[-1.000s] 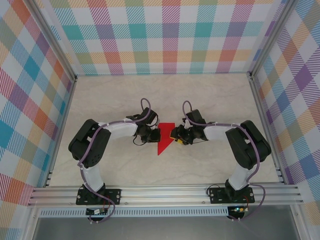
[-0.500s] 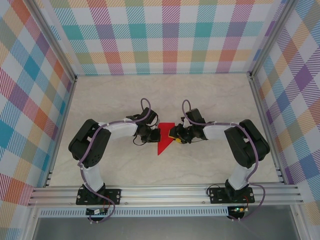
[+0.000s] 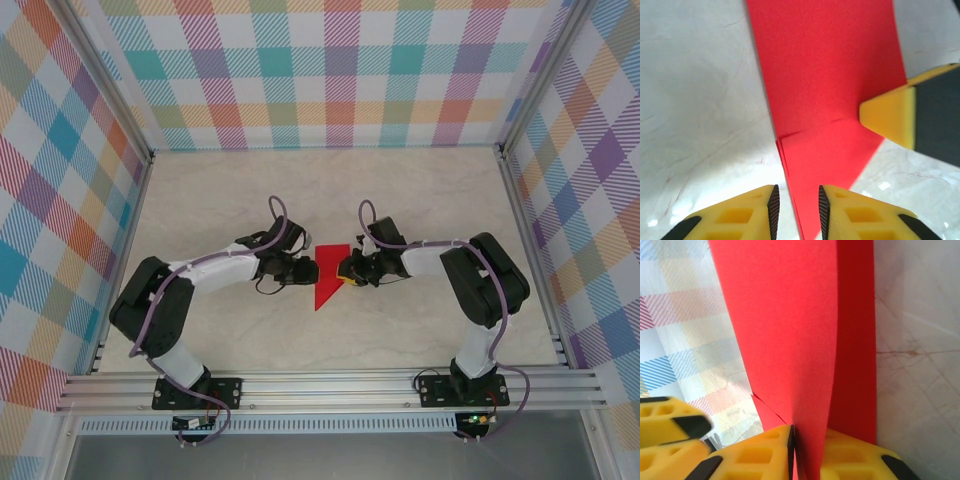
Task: Fold a paper plane with a square sheet of paper (pick it up from the middle)
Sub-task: Fourth fold the wing at the center of the table.
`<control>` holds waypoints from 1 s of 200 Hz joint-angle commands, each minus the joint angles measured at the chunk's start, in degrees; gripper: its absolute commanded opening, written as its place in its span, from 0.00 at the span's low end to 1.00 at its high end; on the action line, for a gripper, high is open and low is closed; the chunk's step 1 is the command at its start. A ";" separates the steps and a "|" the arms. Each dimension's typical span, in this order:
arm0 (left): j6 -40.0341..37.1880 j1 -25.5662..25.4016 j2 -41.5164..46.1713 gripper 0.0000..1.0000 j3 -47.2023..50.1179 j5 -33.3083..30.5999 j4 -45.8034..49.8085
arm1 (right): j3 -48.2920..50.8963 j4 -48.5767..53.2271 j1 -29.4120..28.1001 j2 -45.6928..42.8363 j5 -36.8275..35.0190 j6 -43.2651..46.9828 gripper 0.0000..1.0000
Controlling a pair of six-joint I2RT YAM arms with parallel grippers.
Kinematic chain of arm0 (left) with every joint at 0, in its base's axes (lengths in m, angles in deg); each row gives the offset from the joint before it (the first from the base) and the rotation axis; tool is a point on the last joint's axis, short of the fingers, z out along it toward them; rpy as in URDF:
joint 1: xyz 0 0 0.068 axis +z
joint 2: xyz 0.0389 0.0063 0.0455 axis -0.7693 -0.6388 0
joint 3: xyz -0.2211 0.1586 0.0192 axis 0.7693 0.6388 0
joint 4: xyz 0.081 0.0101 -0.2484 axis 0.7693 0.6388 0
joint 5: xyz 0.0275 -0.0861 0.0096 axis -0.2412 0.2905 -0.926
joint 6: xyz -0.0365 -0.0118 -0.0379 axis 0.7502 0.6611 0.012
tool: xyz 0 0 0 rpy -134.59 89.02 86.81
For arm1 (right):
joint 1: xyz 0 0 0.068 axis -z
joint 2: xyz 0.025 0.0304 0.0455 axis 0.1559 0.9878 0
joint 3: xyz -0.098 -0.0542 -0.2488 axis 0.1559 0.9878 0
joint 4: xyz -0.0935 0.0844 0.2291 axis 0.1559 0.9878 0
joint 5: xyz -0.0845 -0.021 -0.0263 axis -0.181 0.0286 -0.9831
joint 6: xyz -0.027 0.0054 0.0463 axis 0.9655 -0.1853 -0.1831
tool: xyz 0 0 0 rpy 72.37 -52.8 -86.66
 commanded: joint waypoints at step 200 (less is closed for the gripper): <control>2.64 -17.35 8.01 0.49 8.56 -21.33 0.75 | 2.05 -3.07 -8.94 -5.48 -8.89 -13.18 0.17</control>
